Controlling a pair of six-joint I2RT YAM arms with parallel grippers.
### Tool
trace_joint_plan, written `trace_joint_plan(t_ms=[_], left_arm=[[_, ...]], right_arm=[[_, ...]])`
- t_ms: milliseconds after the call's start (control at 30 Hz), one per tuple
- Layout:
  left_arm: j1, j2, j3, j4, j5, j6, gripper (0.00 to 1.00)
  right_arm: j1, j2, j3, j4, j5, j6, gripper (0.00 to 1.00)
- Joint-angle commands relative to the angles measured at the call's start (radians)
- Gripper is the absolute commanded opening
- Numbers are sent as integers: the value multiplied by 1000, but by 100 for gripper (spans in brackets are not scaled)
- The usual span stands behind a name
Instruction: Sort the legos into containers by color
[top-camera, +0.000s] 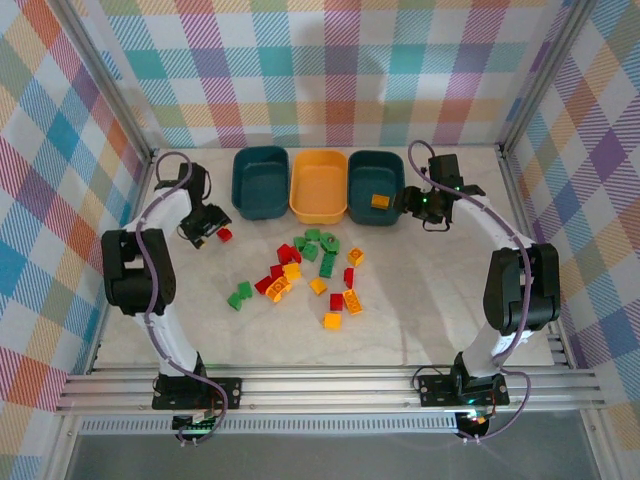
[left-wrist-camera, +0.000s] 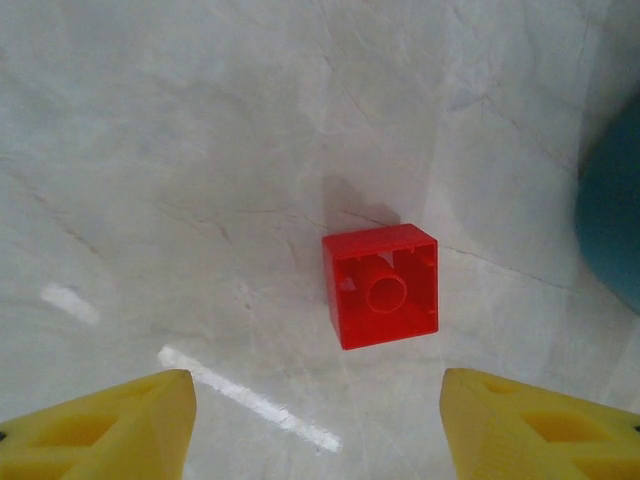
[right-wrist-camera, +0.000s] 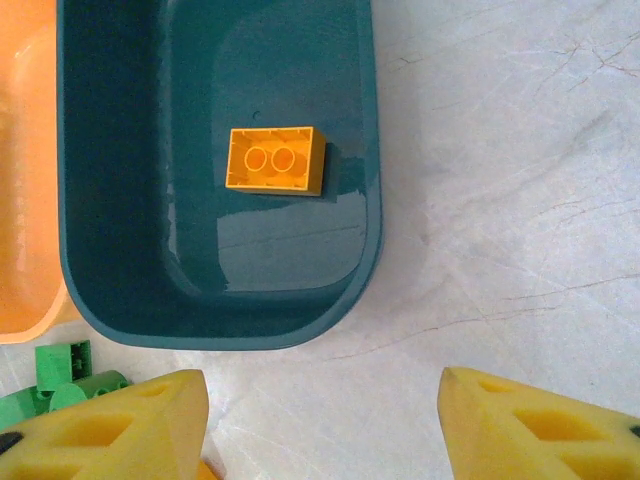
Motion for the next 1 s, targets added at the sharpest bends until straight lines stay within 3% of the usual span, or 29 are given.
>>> trace_joint_plan(t_ms=[0, 233, 433, 667, 767, 867, 967], left_arm=[[-12, 44, 21, 33, 39, -14, 67], [-7, 112, 28, 67, 27, -7, 66], [2, 157, 48, 73, 13, -1, 56], [13, 162, 64, 64, -10, 14, 53], [19, 165, 98, 16, -74, 37, 52], [34, 182, 126, 7, -103, 60, 49], [46, 230, 177, -4, -60, 92, 41]], right_arm=[[7, -29, -19, 15, -18, -22, 62], [7, -40, -32, 11, -21, -21, 63], [7, -79, -72, 19, -18, -18, 63], [7, -119, -81, 16, -19, -32, 64], [7, -127, -86, 22, -26, -38, 64], [7, -137, -103, 37, -44, -34, 64], [7, -145, -119, 45, -56, -31, 64]])
